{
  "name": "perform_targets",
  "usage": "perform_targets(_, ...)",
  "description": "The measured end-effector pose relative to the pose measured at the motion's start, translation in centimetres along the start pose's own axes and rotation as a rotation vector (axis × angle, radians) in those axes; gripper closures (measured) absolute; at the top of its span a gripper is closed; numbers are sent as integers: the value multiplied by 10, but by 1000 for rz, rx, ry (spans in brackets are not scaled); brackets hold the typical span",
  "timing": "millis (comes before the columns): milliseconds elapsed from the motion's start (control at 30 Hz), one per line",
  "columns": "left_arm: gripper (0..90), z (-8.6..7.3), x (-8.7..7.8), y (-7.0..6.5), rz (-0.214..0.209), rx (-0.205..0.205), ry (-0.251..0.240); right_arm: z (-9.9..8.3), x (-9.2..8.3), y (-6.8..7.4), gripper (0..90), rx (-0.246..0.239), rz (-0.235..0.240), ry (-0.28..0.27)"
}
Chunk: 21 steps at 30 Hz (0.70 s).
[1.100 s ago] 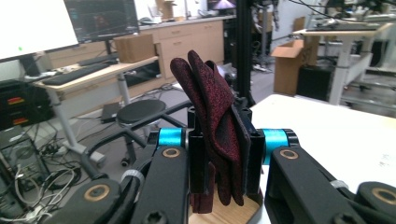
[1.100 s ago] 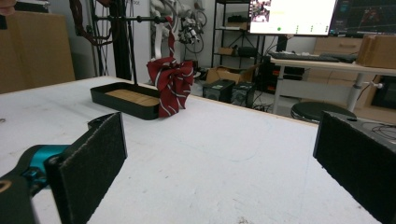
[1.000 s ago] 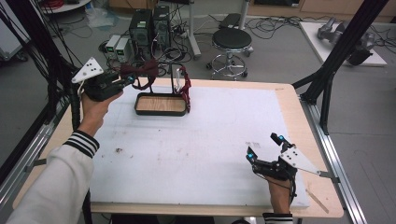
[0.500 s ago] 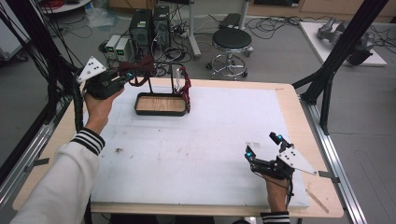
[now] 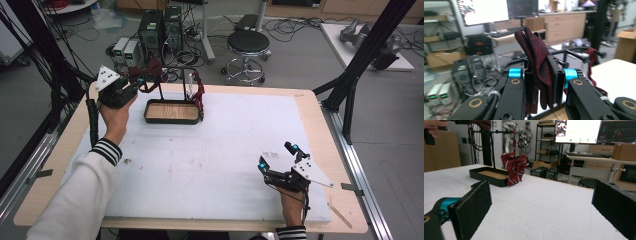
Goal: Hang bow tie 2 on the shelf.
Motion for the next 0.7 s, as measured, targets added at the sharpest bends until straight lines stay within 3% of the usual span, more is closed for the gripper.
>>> perform_targets(100,781,2,-4,1,23,5,-38,-2,1,2,18,-3,9,11)
perform_targets(200,781,4,-7,2,34,20,-40,-3,3,3,18,-2,15,13)
perform_targets(300,782,5,-9,4,71,36,-44,-3,3,5,18,0,16,16)
perform_targets(500,783,1,-11,1,125,104,-27,-4,4,5,18,3,18,17)
perform_targets(700,784,-5,-14,-1,148,125,-4,-4,4,6,18,-4,22,11)
Point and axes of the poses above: each handheld gripper's, and its own axes: x roughly forward along the jaws, z roughly out of its top, y roughly to its left, the point moved 4 cm from there along x, roughly forward along the jaws, and after that the axes turned 12 degrees about -x, right-handed, at the moved point
